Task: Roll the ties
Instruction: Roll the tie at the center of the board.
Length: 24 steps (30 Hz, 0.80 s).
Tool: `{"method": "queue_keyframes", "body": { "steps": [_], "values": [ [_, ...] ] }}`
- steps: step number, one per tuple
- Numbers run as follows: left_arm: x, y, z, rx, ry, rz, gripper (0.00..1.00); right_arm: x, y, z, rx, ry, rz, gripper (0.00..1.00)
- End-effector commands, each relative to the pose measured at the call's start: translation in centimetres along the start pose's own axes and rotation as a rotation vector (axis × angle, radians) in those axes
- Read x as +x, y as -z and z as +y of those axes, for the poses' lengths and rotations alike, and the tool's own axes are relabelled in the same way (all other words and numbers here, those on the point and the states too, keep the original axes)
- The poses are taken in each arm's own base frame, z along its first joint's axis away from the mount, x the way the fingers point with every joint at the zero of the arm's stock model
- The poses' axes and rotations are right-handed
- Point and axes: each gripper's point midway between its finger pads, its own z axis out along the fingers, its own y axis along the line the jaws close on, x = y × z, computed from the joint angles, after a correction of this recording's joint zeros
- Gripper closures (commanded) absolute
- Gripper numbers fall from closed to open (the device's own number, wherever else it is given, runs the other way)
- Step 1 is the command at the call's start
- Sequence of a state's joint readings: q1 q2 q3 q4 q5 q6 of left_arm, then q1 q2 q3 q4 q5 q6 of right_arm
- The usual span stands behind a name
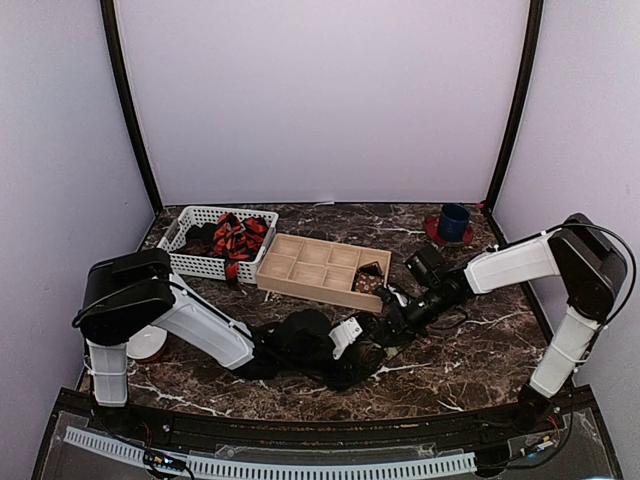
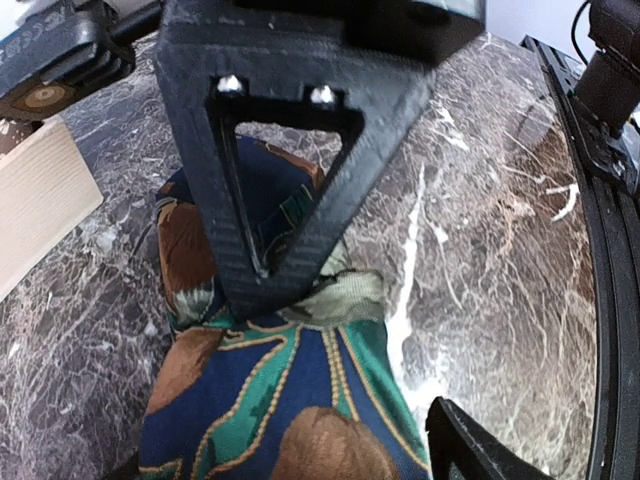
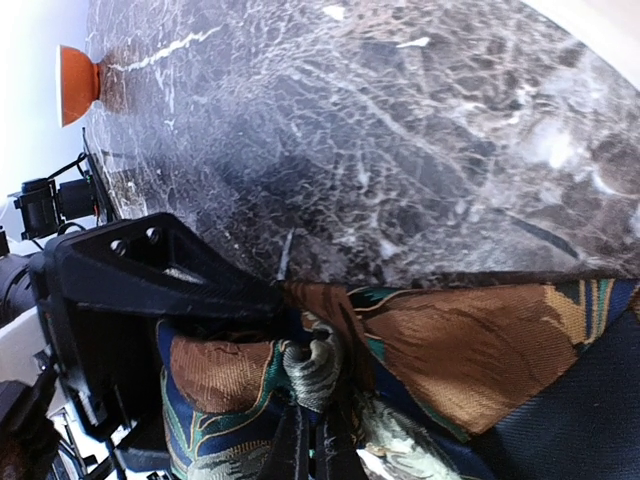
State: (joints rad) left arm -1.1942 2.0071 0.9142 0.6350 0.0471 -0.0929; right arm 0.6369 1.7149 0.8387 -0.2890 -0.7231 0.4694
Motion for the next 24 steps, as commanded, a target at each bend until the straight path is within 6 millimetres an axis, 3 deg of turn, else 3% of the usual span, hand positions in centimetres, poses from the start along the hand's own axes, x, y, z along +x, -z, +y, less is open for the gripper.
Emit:
{"method": "queue_keyframes", "body": {
  "steps": [1,9,14,17,19,22,24],
  "values": [
    [-1.6,-0.6,0.1,-0.022,0.049,-0.033,0.23,2.1,-0.9,-4.5,0.148,-0.073,0.028,1.00],
    [-2.4,-2.2,-0.5,0.019,0.107,-0.050,0.31,2.6,-0.9,-4.5,0.128,-0.094,0.017,1.00],
    [-0.9,-2.6,-0.1,0.004,0.082,0.005,0.57,2.5,-0.6,-3.8,0.110,-0.092,0.014,1.00],
    [0.8,-1.9,-0.3,0.016,-0.006,0.052,0.65,2.5,0.0,-2.8,0.085,-0.085,0.015,1.00],
    [1.9,-1.2,0.0,0.000,-0.057,0.089,0.67,2.2,0.6,-1.7,0.048,-0.082,0.004,0.91],
    [3.2,-0.2,0.4,-0.014,-0.119,0.137,0.69,1.6,1.5,0.7,-0.036,-0.077,-0.022,0.68],
    [4.0,0.3,0.5,-0.015,-0.136,0.163,0.68,1.2,2.5,2.2,-0.076,-0.067,-0.049,0.62]
  ]
}}
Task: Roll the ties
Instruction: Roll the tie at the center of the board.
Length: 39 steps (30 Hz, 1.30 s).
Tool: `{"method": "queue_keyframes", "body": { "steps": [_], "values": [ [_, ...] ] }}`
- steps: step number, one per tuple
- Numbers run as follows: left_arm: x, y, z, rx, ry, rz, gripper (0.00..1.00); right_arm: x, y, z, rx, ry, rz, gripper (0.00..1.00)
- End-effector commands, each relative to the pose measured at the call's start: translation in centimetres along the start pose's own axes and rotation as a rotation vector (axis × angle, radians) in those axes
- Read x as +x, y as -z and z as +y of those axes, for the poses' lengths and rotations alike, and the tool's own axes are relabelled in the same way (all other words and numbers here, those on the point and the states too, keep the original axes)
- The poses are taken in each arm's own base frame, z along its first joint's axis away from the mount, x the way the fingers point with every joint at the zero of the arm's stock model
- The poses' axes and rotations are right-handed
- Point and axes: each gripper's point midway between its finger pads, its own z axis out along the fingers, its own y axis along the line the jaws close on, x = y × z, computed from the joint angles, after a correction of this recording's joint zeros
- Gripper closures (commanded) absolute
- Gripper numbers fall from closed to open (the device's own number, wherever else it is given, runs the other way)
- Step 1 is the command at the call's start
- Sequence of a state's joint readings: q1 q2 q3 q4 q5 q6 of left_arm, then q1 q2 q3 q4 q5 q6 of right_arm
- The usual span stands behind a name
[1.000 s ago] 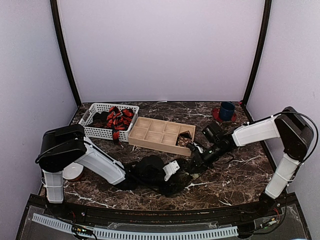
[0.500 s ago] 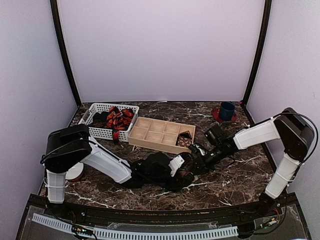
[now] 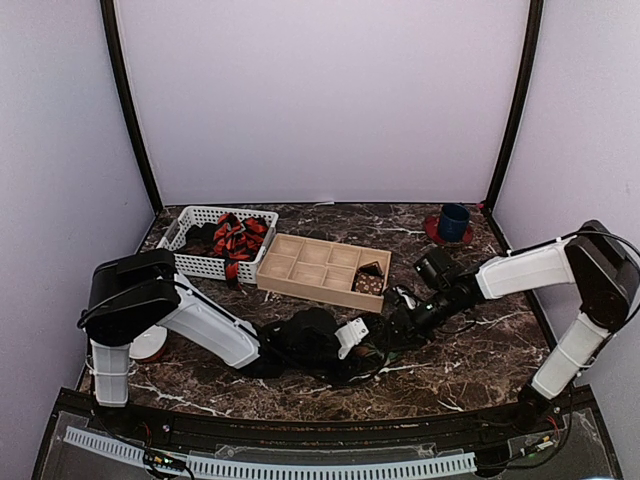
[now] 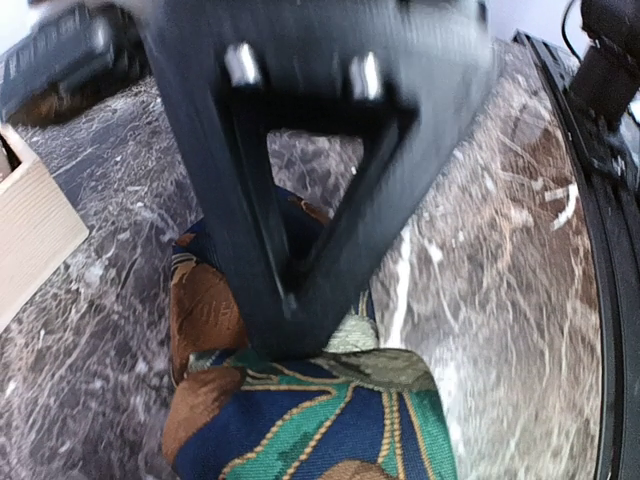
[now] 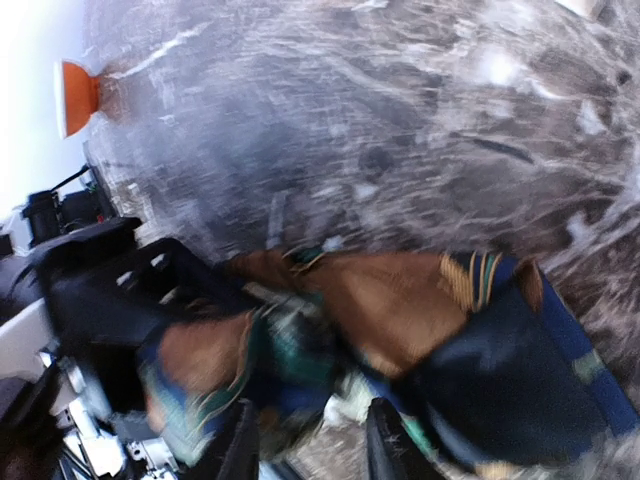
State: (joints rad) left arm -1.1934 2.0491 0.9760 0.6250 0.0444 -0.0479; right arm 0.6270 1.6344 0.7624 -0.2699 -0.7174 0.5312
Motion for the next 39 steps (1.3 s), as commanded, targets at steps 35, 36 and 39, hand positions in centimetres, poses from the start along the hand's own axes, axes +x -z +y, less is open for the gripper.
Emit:
{"method": "queue_keyframes", "body": {
  "steps": [35,36,39],
  "values": [
    [8.3,2.8,0.0,0.042,-0.139,0.314,0.67,3.2,-1.4,-3.3,0.164,-0.112,0.115,0.77],
    [8.5,2.9,-0.1,0.050,-0.141,0.315,0.67,2.8,-1.2,-3.0,0.162,-0.097,0.101,0.77],
    [8.8,3.3,-0.9,0.090,-0.158,0.306,0.66,1.5,-0.7,-2.0,0.161,-0.060,0.069,0.75]
  ]
}}
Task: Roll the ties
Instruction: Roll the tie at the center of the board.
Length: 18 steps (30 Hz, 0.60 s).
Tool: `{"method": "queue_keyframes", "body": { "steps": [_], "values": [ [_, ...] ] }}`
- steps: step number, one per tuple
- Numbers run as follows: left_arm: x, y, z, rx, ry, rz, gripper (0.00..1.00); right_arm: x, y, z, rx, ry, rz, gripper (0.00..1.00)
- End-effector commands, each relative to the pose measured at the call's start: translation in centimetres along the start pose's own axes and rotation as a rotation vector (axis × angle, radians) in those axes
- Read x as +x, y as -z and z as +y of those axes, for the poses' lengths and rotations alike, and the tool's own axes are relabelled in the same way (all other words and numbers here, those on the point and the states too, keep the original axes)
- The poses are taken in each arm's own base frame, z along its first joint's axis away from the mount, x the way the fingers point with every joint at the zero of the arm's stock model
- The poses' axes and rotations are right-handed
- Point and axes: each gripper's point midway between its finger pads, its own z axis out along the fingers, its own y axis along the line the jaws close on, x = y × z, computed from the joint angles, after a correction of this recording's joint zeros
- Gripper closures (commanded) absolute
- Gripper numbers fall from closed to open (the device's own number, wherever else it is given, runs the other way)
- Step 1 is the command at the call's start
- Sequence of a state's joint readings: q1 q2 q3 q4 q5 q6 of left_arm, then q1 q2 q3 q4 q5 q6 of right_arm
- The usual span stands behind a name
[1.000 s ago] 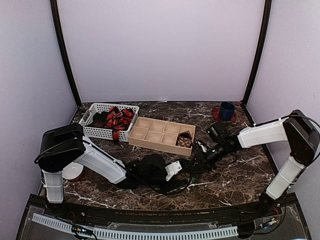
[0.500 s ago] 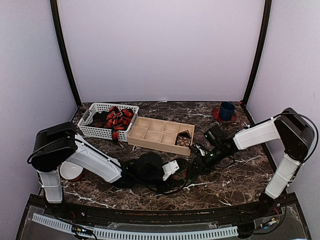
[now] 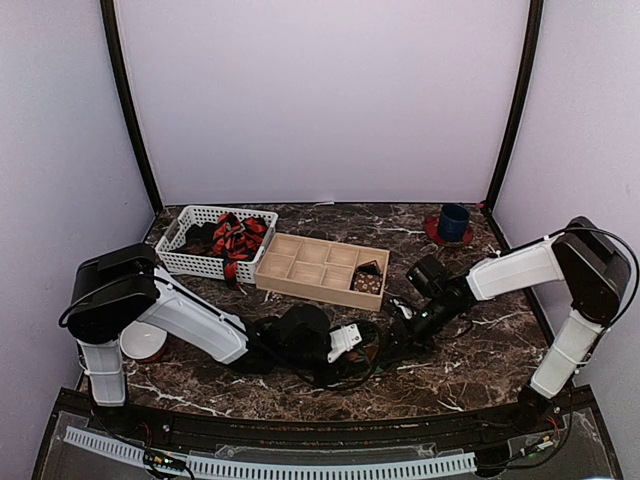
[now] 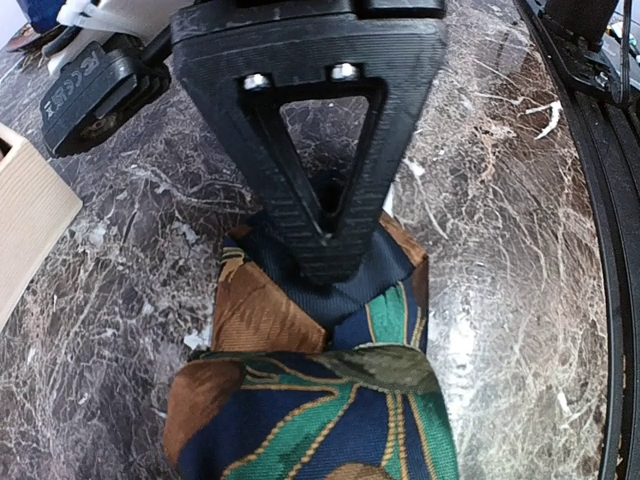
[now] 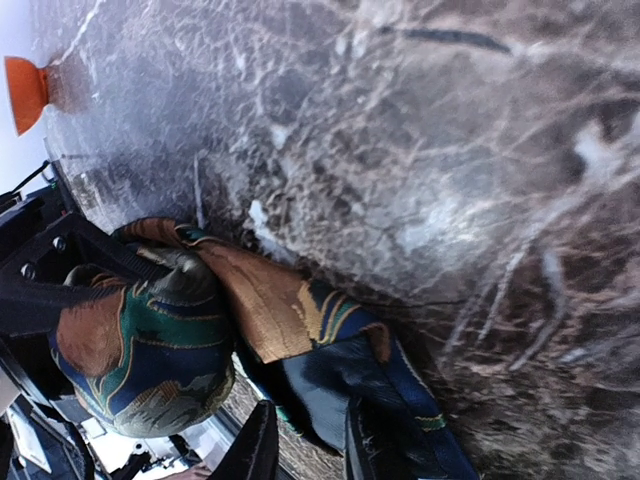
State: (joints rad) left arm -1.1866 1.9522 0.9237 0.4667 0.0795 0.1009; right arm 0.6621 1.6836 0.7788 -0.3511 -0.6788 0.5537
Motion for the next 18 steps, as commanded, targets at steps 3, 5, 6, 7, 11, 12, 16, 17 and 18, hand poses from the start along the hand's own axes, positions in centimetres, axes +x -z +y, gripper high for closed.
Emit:
{"method": "queue_keyframes", "body": {
  "steps": [3,5,6,7,11,12,16,17,18],
  "values": [
    [6.9,0.6,-1.9,0.085,-0.043,0.170,0.66,-0.6,0.0,-0.9,0.095,0.006,0.002,0.75],
    [6.8,0.7,-1.7,0.070,-0.046,0.166,0.66,-0.3,-0.6,-1.7,0.109,-0.002,0.024,0.75],
    [6.7,0.7,-1.5,0.060,-0.046,0.163,0.66,-0.2,-0.8,-2.0,0.116,-0.005,0.032,0.76],
    [6.4,0.7,-1.3,0.051,-0.046,0.158,0.66,-0.1,-1.0,-2.4,0.125,-0.006,0.038,0.76],
    [4.5,1.6,-1.3,0.051,-0.048,0.099,0.66,0.2,-1.4,-3.5,0.160,-0.005,0.052,0.76],
    [3.2,2.2,-1.3,0.047,-0.050,0.049,0.65,0.2,-1.4,-3.6,0.166,-0.004,0.052,0.76],
    [2.2,3.0,-1.3,0.046,-0.055,0.021,0.64,0.1,-1.3,-3.8,0.178,-0.004,0.045,0.76],
    [2.8,2.9,-1.4,0.047,-0.058,0.040,0.64,0.0,-1.3,-3.7,0.178,-0.004,0.042,0.76],
    [3.5,2.6,-1.3,0.047,-0.064,0.064,0.64,0.0,-1.3,-3.8,0.179,-0.006,0.041,0.76]
  ]
}}
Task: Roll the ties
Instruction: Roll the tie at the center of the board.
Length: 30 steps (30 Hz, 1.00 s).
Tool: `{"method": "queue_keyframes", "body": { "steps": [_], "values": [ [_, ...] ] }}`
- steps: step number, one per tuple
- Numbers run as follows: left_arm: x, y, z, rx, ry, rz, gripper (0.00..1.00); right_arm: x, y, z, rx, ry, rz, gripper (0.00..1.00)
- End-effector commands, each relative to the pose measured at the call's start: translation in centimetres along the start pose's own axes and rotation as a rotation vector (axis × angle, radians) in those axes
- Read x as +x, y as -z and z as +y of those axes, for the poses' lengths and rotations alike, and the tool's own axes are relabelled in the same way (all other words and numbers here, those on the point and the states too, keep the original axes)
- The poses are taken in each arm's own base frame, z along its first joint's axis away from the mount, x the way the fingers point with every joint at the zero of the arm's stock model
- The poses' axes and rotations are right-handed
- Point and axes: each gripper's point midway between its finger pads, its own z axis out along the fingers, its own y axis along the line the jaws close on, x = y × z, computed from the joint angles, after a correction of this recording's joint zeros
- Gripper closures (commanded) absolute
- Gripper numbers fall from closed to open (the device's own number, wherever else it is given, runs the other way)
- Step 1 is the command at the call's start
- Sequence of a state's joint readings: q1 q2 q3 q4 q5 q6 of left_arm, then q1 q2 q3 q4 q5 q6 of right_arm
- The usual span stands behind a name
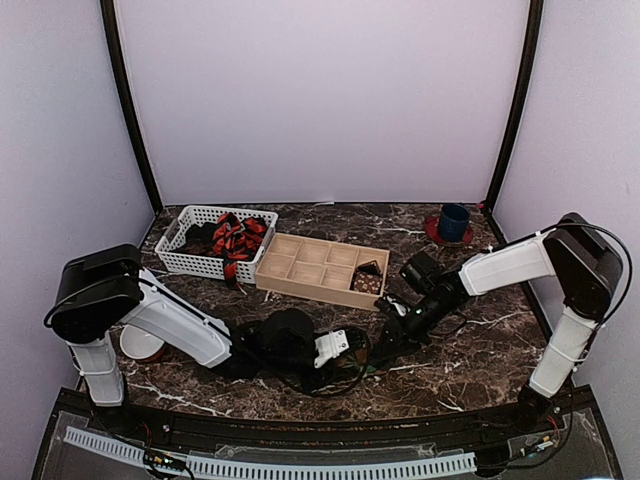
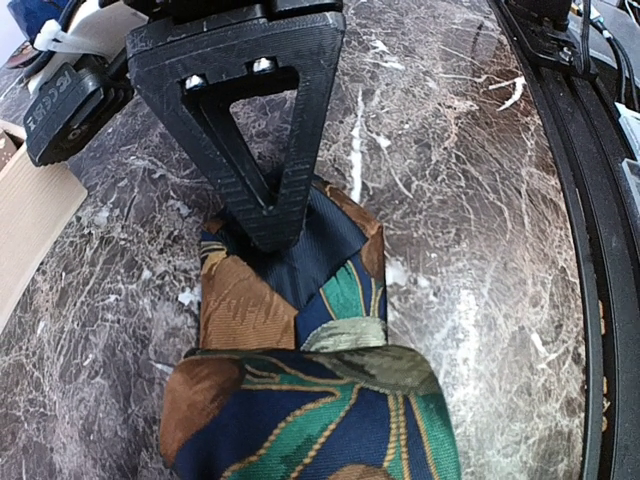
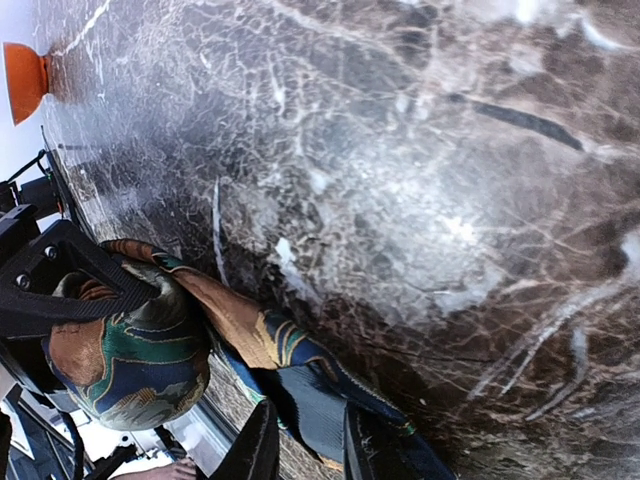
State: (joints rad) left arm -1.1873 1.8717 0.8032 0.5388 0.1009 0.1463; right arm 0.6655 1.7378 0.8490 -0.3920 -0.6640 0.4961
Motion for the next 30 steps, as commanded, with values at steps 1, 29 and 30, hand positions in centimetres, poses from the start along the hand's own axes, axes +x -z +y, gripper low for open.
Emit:
{"method": "queue_keyframes", "body": {
  "steps": [1,29,30],
  "values": [
    [3.6,0.3,-0.9,0.034,-0.018,0.130,0.64,1.3,-1.0,-3.8,0.153,-0.050,0.031,0.76],
    [8.2,-1.2,-2.2,0.062,0.029,0.302,0.64,1.1,-0.9,7.2,-0.206,0.072,-0.057,0.47],
    [8.3,-1.2,-2.2,0.062,0.031,0.304,0.64,1.1,-1.1,7.1,-0.206,0.069,-0.055,0.48]
  ]
}}
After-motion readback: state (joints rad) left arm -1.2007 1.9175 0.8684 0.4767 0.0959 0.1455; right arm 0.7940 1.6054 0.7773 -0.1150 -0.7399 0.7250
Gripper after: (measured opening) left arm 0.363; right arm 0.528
